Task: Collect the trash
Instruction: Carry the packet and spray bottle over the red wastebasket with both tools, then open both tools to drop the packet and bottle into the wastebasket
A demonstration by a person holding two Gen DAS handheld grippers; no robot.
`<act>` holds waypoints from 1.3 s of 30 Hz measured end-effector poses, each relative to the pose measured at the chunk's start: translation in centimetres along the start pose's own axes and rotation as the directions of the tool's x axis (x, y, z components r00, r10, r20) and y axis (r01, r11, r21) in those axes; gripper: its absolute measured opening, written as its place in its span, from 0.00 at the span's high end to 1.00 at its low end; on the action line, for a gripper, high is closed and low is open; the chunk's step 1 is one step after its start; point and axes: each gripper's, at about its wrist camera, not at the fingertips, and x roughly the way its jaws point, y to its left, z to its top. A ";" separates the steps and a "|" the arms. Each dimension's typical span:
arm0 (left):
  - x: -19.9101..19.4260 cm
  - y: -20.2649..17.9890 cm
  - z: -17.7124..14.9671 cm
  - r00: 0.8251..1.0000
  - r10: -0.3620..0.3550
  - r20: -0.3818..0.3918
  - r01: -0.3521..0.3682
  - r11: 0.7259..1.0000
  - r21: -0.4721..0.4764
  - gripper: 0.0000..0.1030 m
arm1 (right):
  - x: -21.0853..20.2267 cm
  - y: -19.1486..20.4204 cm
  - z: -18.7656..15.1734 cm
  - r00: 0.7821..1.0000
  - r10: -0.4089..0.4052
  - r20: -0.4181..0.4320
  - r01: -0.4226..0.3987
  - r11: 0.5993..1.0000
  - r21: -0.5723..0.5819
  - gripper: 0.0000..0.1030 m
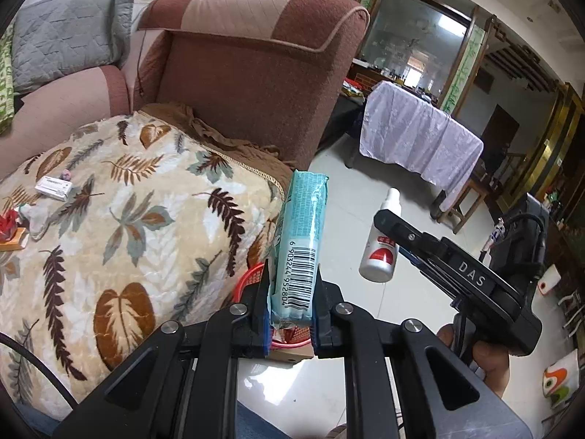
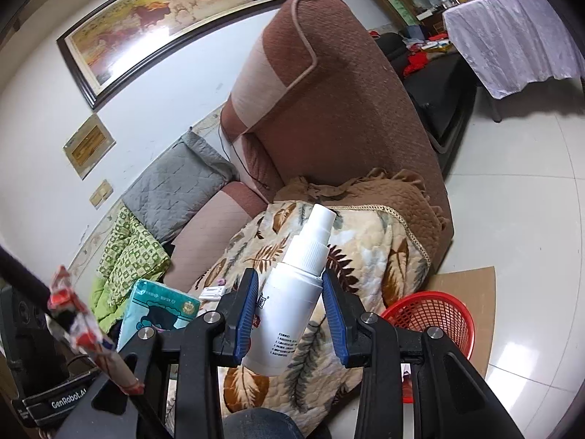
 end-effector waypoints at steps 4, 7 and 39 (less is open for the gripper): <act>0.9 -0.1 -0.1 1.000 -0.001 -0.013 0.001 1.000 0.007 0.86 | 0.6 -0.4 0.0 1.000 -0.010 -0.003 0.010 1.000 0.004 0.63; 1.4 -0.2 -0.2 1.000 -0.012 -0.024 0.012 1.000 0.004 0.86 | 0.8 -0.7 0.2 1.000 -0.020 -0.004 0.020 1.000 0.011 0.63; 10.9 0.3 -0.7 0.973 -0.071 -0.219 0.072 0.997 -0.004 0.86 | 4.4 -5.6 -0.3 0.989 -0.133 -0.069 0.139 0.985 0.099 0.63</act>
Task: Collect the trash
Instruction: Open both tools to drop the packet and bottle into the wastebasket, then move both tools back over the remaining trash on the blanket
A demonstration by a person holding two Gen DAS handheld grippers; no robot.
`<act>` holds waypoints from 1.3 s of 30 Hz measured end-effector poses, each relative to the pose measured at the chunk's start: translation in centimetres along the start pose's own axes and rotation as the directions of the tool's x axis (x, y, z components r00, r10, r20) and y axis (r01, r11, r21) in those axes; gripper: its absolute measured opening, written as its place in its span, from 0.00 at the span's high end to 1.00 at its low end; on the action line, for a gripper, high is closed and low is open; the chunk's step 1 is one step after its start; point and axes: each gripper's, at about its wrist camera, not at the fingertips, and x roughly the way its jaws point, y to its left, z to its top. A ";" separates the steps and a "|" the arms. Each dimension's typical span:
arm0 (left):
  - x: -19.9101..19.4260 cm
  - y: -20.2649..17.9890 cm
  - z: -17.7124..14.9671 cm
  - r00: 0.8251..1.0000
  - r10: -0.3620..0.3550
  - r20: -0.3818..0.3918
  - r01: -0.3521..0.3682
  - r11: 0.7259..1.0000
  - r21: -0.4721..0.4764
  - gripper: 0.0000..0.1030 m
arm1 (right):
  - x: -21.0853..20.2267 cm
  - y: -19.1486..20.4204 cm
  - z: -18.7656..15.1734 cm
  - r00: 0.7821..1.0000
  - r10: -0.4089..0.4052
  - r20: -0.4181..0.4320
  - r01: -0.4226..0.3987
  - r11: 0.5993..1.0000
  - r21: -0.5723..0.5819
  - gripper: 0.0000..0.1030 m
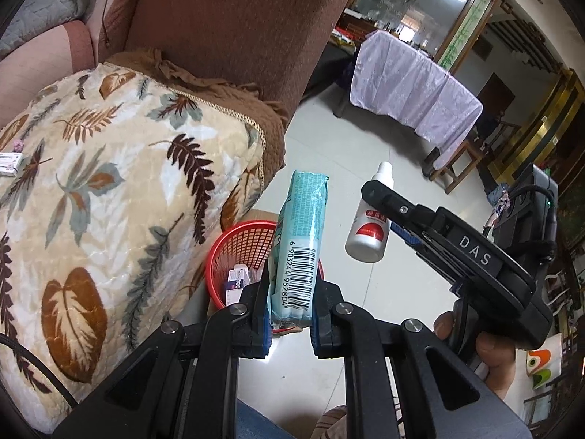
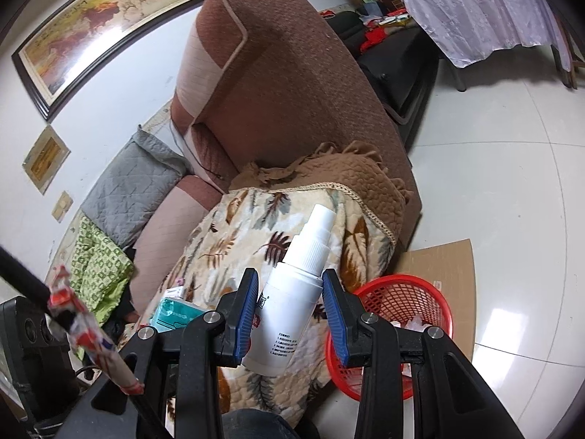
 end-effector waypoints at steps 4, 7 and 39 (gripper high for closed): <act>1.7 0.3 0.1 0.999 -0.001 -0.034 0.000 1.000 -0.010 0.86 | 1.1 -0.9 0.1 1.000 -0.015 -0.014 0.015 1.000 0.013 0.63; 3.2 0.6 0.2 0.998 0.007 -0.065 -0.008 1.000 -0.016 0.86 | 2.3 -2.0 0.1 0.999 -0.028 -0.037 0.029 0.999 0.031 0.63; -5.6 2.7 0.4 0.937 0.302 0.177 -0.298 0.953 -0.049 0.28 | 0.2 4.3 0.6 0.999 0.038 0.029 -0.037 0.999 -0.019 0.20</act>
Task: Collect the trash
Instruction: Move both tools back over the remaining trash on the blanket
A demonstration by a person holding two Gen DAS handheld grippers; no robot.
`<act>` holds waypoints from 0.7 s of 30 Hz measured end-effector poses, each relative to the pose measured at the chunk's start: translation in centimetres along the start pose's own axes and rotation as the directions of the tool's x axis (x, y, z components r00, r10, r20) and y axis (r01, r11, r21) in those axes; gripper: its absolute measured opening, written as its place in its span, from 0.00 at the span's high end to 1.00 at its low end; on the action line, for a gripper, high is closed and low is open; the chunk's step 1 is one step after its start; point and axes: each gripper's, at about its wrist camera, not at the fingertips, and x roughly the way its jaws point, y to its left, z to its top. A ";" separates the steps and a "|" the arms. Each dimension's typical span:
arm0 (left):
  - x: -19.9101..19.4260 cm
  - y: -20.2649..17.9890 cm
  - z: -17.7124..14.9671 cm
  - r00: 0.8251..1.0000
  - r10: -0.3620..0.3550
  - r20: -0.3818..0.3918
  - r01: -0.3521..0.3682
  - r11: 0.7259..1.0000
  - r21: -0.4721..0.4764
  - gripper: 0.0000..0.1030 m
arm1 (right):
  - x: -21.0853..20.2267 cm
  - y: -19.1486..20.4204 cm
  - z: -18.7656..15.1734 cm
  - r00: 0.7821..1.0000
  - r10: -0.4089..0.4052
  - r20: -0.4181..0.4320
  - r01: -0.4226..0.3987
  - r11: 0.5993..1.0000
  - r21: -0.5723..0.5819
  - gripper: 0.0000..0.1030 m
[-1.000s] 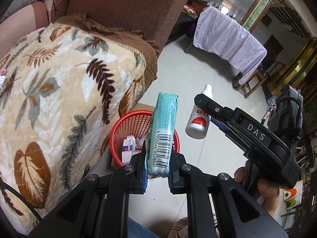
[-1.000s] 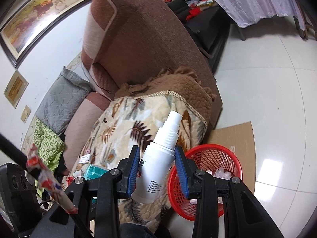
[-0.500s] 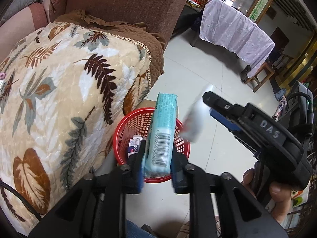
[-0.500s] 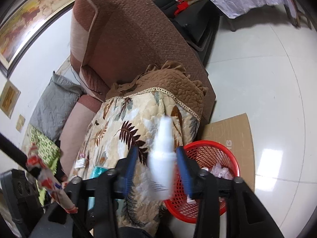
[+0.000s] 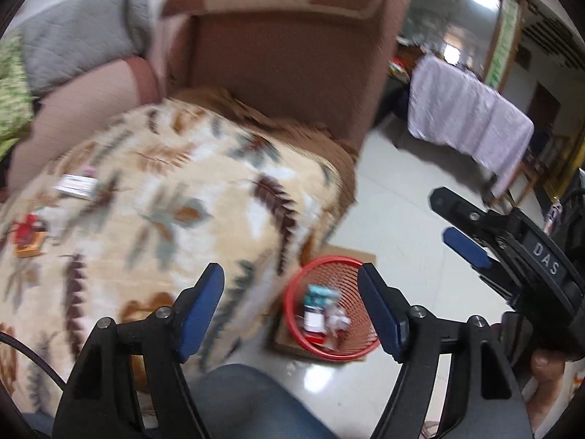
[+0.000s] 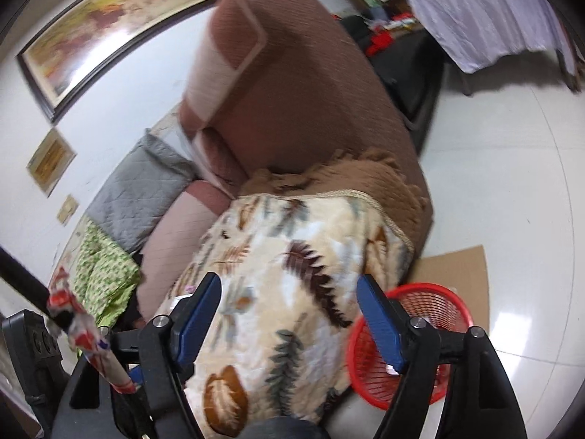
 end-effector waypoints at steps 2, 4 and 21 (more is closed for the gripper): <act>-2.1 1.7 -0.1 0.998 0.048 0.041 -0.047 0.999 -0.022 0.27 | -0.4 2.2 -0.2 1.000 0.029 0.001 -0.029 0.999 -0.034 0.20; -4.2 3.4 -0.3 0.992 0.097 0.083 -0.094 0.994 -0.048 0.25 | -0.5 4.2 -0.5 0.998 0.056 -0.004 -0.056 0.996 -0.069 0.19; -14.1 19.2 -4.5 0.926 0.349 0.143 -0.277 0.887 -0.371 0.20 | 4.3 19.7 -7.4 0.953 0.247 -0.173 -0.294 0.892 -0.345 0.18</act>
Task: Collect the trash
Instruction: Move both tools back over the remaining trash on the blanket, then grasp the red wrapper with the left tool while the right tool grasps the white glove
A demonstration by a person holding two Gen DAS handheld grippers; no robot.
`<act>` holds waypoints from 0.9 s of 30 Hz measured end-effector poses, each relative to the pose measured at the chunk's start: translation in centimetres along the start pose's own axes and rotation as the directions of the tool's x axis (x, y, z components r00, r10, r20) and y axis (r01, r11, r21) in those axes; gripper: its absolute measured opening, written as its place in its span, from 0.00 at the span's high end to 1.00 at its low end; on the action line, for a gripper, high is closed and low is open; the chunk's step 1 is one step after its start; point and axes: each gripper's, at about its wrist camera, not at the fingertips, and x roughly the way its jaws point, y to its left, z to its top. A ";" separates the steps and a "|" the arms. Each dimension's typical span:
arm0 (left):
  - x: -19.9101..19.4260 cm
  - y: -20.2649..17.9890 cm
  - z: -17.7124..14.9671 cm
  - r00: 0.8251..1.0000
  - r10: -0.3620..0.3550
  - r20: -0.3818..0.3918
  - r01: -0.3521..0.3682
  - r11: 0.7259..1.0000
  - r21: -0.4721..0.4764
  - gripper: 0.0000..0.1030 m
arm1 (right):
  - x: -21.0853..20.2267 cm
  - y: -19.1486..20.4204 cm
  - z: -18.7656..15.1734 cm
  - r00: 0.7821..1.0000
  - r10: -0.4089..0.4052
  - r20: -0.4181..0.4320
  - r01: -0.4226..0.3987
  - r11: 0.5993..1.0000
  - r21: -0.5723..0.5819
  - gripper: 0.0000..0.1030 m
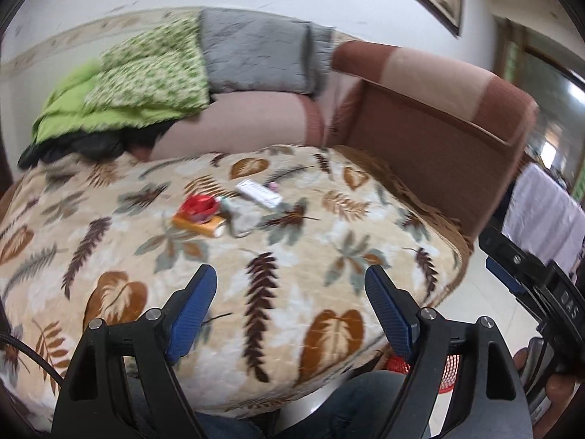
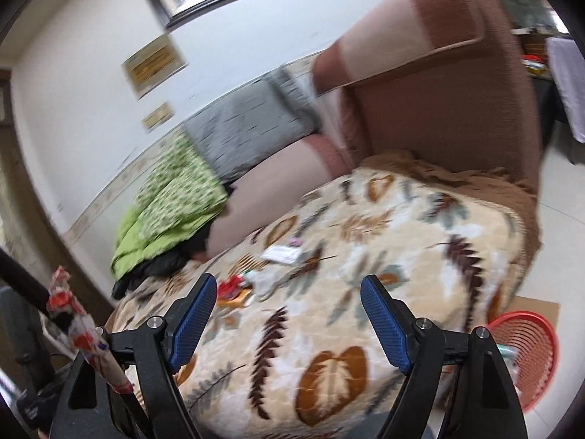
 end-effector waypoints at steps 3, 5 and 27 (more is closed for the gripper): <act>0.5 3.0 0.7 1.000 0.003 -0.016 -0.005 0.998 -0.070 0.20 | 2.2 1.3 -0.2 0.996 0.070 -0.049 -0.070 0.997 -0.013 0.18; 0.7 5.1 1.1 1.000 0.007 -0.018 -0.009 0.993 -0.121 0.20 | 3.9 2.1 -0.3 0.990 0.118 -0.075 -0.119 0.993 -0.014 0.18; 17.6 14.7 12.4 0.975 0.061 -0.215 -0.130 0.938 -0.321 0.20 | 27.3 2.5 0.9 0.900 0.320 -0.297 -0.286 0.946 0.153 0.18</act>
